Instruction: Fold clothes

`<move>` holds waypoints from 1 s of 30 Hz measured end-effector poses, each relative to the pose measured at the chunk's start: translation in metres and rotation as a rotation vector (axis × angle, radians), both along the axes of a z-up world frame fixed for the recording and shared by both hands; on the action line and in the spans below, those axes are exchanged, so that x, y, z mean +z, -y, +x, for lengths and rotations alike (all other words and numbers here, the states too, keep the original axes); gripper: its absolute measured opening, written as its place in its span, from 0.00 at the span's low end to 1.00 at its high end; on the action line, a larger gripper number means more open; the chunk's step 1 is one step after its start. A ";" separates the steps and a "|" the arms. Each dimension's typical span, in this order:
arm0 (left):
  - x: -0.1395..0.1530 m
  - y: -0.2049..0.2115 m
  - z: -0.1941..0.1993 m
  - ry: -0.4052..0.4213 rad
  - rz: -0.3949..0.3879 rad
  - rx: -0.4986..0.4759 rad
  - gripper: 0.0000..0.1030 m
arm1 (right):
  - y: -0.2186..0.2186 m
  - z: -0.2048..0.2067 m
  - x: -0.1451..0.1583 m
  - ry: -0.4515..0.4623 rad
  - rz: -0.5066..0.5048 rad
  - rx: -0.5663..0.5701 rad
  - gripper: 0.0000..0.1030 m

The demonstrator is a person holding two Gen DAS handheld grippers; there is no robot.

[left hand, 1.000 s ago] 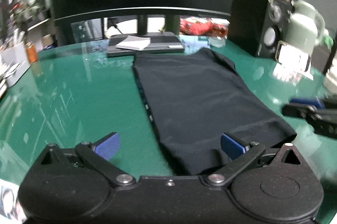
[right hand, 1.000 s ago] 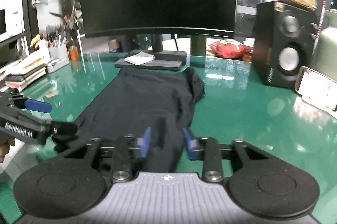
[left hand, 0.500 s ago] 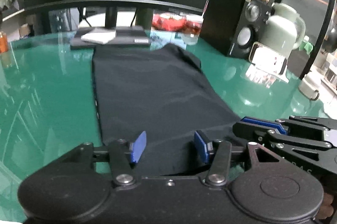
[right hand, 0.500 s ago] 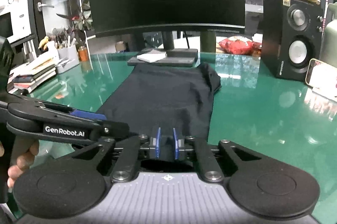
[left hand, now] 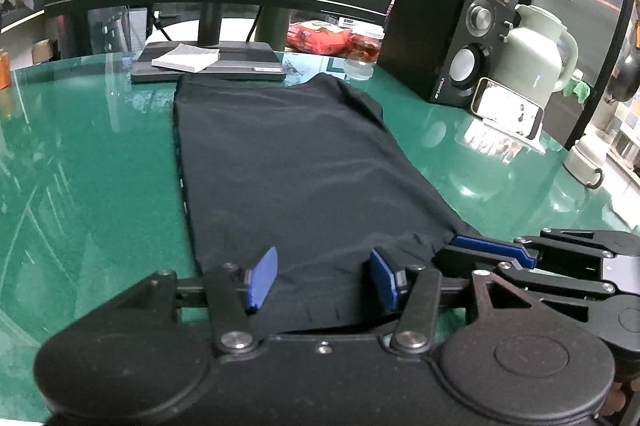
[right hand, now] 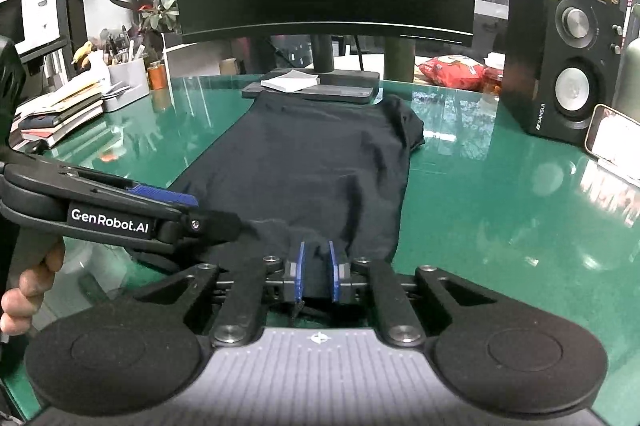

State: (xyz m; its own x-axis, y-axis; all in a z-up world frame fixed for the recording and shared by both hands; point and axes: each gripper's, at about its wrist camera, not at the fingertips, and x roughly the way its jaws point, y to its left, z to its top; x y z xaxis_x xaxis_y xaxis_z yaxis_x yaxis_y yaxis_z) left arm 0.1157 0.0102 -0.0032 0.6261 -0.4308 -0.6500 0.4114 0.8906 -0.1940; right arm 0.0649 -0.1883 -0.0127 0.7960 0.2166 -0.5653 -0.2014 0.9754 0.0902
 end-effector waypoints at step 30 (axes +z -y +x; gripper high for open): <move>0.000 0.006 -0.001 0.000 0.001 -0.013 0.59 | 0.002 -0.002 -0.002 0.001 0.015 0.016 0.19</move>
